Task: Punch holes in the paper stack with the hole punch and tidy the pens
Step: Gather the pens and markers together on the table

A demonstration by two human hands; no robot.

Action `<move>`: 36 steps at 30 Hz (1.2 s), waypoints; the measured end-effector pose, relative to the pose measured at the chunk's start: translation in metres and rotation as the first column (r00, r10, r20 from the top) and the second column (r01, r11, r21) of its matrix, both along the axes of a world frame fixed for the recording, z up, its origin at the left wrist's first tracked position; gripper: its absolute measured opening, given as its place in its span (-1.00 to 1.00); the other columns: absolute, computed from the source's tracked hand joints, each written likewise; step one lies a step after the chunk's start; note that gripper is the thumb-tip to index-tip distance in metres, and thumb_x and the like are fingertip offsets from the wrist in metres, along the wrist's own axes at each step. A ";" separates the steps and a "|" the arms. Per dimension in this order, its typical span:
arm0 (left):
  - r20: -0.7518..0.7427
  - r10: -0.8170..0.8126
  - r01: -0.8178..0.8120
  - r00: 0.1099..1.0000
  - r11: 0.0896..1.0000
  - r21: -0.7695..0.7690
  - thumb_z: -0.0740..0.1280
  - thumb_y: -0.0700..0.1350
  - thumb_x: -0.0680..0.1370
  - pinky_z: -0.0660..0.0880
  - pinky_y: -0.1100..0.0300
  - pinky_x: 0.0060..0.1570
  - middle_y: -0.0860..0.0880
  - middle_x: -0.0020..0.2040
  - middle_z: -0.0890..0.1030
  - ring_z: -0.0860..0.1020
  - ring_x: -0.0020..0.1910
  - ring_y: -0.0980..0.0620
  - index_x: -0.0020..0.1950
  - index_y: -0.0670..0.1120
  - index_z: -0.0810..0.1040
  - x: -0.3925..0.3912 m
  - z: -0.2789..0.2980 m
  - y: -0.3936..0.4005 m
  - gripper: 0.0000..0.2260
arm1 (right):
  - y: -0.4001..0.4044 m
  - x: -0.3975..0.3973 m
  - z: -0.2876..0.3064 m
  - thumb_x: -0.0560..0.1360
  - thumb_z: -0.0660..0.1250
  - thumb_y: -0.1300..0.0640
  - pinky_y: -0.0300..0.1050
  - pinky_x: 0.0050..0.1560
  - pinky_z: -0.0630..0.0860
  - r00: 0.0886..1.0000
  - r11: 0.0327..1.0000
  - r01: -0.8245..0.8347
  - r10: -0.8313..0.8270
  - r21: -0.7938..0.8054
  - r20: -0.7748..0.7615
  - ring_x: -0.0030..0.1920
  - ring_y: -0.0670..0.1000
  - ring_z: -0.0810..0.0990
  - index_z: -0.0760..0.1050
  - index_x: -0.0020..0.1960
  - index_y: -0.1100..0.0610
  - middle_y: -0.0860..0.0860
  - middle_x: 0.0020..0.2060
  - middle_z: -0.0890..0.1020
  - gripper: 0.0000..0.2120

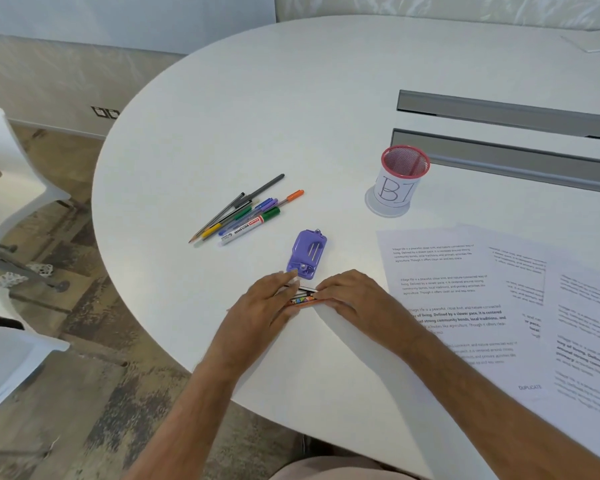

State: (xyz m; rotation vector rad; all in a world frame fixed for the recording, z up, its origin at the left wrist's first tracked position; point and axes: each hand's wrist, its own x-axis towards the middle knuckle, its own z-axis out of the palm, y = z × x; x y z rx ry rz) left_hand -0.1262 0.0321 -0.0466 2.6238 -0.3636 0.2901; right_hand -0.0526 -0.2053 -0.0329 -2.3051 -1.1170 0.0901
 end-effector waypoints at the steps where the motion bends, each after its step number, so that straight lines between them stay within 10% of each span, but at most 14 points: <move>1: -0.001 -0.006 0.006 1.000 1.000 0.009 0.52 -0.17 0.56 0.49 0.01 0.38 -0.11 0.38 0.63 0.57 0.38 -0.14 0.30 -0.20 0.67 0.001 0.000 0.002 -0.67 | 0.002 0.000 0.000 0.59 0.43 0.34 0.11 0.23 0.55 1.000 1.000 -0.008 0.008 -0.003 0.005 0.12 0.26 0.70 0.72 0.20 0.24 0.14 0.15 0.75 -0.79; 36: -0.013 0.301 -0.302 0.953 0.952 -0.060 0.49 -0.20 0.57 0.41 0.25 0.24 -0.03 0.17 0.73 0.61 0.17 -0.06 0.19 -0.11 0.75 0.025 -0.006 0.105 -0.80 | 0.157 0.054 0.000 0.69 0.21 0.21 -0.02 0.14 0.47 0.951 0.926 -0.043 0.154 -0.375 0.269 0.16 0.10 0.61 0.57 0.22 0.05 0.02 0.18 0.65 -0.79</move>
